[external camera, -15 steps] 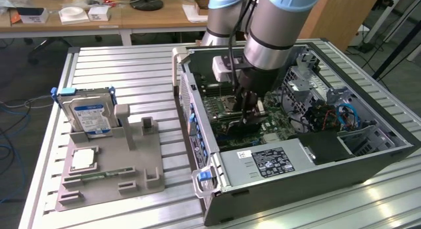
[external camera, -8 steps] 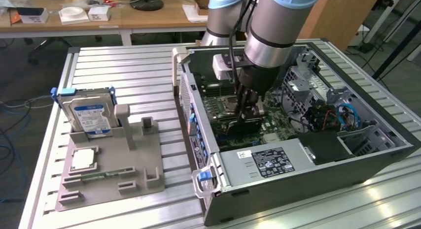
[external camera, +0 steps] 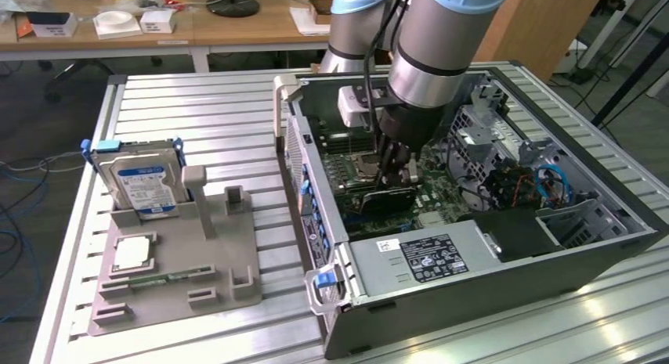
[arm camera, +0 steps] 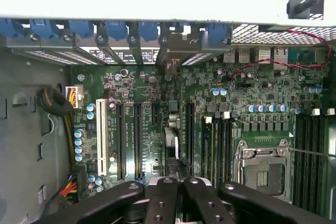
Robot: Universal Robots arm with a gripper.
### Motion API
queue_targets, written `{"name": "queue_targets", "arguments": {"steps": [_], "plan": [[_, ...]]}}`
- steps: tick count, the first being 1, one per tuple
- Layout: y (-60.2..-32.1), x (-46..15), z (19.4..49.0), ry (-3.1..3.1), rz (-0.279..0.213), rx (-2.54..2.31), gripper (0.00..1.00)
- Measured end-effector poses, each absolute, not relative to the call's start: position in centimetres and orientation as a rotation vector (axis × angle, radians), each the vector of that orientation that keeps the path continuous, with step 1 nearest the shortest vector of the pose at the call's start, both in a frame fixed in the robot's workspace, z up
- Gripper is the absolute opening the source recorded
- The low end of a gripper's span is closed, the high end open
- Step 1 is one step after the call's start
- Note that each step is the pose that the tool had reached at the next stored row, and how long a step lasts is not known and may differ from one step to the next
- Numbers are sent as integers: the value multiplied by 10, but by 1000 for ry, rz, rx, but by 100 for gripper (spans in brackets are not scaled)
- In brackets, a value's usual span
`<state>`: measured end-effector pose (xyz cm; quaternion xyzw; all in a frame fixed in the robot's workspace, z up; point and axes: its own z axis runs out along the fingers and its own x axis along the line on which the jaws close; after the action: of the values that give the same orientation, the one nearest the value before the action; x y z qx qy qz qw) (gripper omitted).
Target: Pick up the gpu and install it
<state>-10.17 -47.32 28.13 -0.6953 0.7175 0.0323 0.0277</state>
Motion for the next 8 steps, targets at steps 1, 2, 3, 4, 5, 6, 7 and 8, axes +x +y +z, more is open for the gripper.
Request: {"name": "queue_targets", "arguments": {"steps": [1,2,3,4,5,6,7,8], "plan": [[-473,-102,281,2215,100,-2147,11],[-473,-102,281,2215,100,-2147,11],[-472,-101,279,2215,100,-2147,11],[-472,-101,277,2215,100,-2146,11],[-471,-101,275,2215,100,-2146,11],[-471,-101,273,2215,101,-2146,11],[-470,-100,271,2215,101,-2146,11],[-470,-100,270,2215,101,-2146,11]]}}
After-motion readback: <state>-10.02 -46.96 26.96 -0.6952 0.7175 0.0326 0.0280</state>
